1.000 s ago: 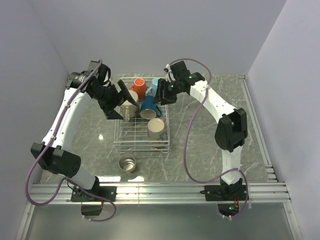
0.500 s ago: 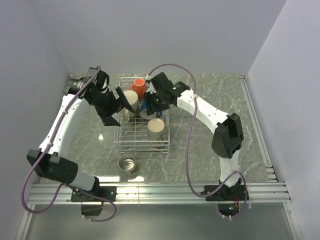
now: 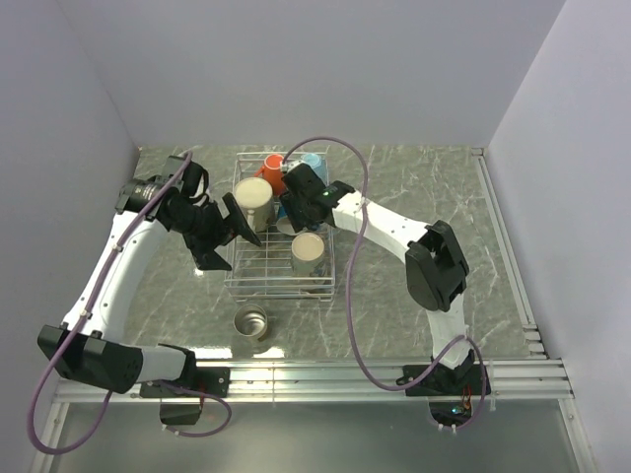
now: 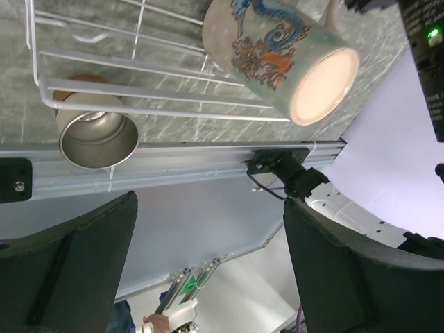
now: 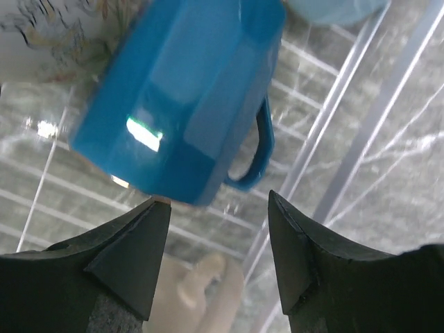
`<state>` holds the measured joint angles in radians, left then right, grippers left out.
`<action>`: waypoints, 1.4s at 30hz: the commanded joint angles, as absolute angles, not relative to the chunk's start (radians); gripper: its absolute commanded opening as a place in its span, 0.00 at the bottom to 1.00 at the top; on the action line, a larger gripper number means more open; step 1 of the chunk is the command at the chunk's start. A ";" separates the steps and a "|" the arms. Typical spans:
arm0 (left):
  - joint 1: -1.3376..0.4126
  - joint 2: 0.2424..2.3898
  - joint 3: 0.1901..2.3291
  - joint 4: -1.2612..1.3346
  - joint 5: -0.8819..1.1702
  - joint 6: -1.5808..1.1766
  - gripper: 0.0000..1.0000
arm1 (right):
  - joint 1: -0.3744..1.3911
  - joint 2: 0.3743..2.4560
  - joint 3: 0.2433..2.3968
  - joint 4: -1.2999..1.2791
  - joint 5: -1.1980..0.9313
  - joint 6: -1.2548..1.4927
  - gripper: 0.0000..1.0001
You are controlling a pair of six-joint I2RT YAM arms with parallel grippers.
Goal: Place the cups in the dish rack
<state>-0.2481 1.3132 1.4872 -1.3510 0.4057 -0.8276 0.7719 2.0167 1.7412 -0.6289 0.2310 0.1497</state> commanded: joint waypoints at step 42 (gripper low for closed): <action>-0.245 1.072 1.144 -1.371 0.368 -0.762 0.91 | 0.847 1.856 1.273 0.265 0.695 0.117 0.00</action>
<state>-0.2478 1.0882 1.1118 -1.3502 0.3687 -0.7620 0.8330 1.9640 1.3102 0.2241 0.6380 0.0887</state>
